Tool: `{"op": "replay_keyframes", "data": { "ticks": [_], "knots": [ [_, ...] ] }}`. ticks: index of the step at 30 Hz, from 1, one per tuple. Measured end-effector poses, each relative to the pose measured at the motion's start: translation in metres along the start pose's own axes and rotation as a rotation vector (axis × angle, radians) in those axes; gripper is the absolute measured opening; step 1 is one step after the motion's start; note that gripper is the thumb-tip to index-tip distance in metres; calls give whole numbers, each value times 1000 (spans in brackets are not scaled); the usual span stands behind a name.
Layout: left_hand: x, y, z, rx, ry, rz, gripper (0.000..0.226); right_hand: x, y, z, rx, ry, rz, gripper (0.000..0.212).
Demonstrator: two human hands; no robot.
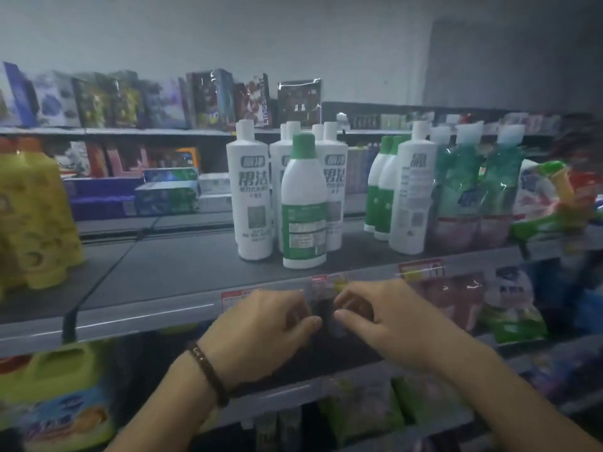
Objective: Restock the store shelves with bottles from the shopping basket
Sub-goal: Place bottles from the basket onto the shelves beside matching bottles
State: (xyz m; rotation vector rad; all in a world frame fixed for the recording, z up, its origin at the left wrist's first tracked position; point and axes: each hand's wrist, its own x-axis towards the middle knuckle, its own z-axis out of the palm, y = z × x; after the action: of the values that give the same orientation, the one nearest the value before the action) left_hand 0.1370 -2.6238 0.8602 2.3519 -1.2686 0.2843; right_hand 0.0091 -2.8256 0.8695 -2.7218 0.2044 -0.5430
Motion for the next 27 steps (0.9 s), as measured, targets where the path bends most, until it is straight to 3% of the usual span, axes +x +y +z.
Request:
{"op": "replay_keyframes", "data": {
  "ticks": [3,10,17,22,27],
  "knots": [
    [27,11,-10,-4,62,-38,37,18,12,-22,45,43,-37,20],
    [34,-7,-3,-149,183,-189,23,45,21,1,176,115,31,17],
    [77,-19,10,-301,314,-314,69,90,21,11,326,208,121,41],
    [105,-32,23,-465,262,-321,55,119,17,18,420,237,164,50],
    [116,-43,38,-552,328,-255,52,131,20,31,474,214,157,50]
  ]
}}
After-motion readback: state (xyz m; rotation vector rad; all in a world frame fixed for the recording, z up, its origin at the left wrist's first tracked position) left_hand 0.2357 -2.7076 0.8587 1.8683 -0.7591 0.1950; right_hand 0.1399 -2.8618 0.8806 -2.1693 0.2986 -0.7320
